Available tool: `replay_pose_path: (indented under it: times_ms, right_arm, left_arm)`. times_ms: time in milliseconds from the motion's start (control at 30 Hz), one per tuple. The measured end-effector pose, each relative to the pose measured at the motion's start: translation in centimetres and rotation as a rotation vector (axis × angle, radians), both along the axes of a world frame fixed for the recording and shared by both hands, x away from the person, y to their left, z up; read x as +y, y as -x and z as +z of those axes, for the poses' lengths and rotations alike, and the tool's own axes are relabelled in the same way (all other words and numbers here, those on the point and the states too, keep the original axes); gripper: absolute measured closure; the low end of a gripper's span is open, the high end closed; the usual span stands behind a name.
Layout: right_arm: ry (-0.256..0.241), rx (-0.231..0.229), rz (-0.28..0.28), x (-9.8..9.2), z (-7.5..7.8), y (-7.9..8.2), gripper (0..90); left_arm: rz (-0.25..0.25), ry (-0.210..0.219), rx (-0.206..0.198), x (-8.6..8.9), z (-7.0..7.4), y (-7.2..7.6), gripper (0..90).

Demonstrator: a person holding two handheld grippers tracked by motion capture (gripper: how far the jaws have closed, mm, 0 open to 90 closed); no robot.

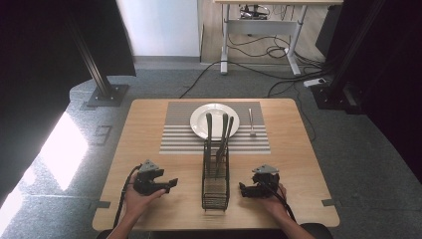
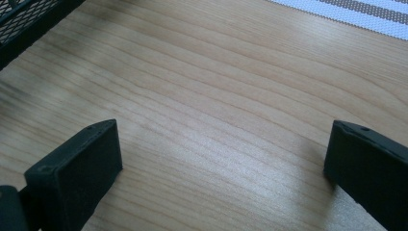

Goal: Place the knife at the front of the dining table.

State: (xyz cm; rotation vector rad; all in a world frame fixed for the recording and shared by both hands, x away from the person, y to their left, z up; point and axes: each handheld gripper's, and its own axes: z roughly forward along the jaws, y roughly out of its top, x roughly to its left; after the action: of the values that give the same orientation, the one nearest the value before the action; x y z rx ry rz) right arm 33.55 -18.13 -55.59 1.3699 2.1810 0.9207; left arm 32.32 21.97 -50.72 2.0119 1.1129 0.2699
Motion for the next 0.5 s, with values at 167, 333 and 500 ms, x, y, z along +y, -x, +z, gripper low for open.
replay_pose_path:
  times_ms: [167,333,500]
  right_arm:
    - [0.001,0.001,-0.002,0.0,0.0,0.0,0.0]
    - [0.001,-0.004,0.005,0.2,0.0,0.0,0.0]
    - [0.001,-0.003,0.005,0.2,0.0,0.0,0.0]
  left_arm:
    - [0.020,0.007,-0.009,0.2,0.4,0.0,26.1]
    - [0.056,0.003,-0.055,0.3,1.4,-0.2,24.6]
    - [0.055,0.021,-0.063,0.2,1.8,-0.7,21.7]
